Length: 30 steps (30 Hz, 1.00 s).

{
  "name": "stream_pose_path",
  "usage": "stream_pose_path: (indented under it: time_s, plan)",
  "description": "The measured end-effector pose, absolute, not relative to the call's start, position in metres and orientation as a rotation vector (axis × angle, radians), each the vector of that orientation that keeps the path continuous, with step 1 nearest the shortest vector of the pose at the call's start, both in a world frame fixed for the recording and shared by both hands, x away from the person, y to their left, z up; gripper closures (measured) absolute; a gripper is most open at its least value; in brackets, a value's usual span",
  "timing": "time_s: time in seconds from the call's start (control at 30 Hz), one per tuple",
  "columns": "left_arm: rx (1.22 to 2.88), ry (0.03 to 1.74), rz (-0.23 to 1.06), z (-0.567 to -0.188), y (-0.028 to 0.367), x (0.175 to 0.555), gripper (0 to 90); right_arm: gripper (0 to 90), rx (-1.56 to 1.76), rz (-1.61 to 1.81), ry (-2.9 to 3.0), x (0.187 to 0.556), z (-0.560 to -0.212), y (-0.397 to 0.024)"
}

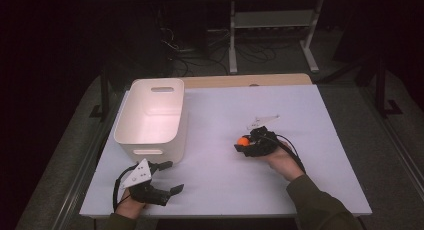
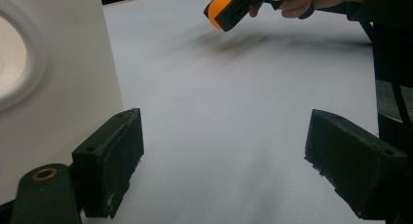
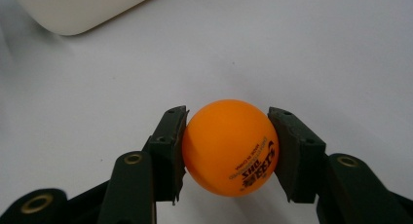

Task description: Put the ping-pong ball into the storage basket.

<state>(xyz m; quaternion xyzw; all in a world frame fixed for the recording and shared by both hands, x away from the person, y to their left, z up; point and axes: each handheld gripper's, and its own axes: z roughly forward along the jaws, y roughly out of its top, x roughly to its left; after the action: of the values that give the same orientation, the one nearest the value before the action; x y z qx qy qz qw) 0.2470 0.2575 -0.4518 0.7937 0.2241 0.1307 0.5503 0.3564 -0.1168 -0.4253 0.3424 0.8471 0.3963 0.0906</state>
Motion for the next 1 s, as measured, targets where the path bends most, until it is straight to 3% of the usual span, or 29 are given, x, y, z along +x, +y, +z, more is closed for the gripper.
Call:
stream_pose_path:
  time_s: [1.0]
  plan:
    - [1.881, 0.531, 0.309, -0.452, 0.257, 0.247, 14.0, 49.5, 0.942, 1.199, 2.57, 0.348, -0.422, -0.095]
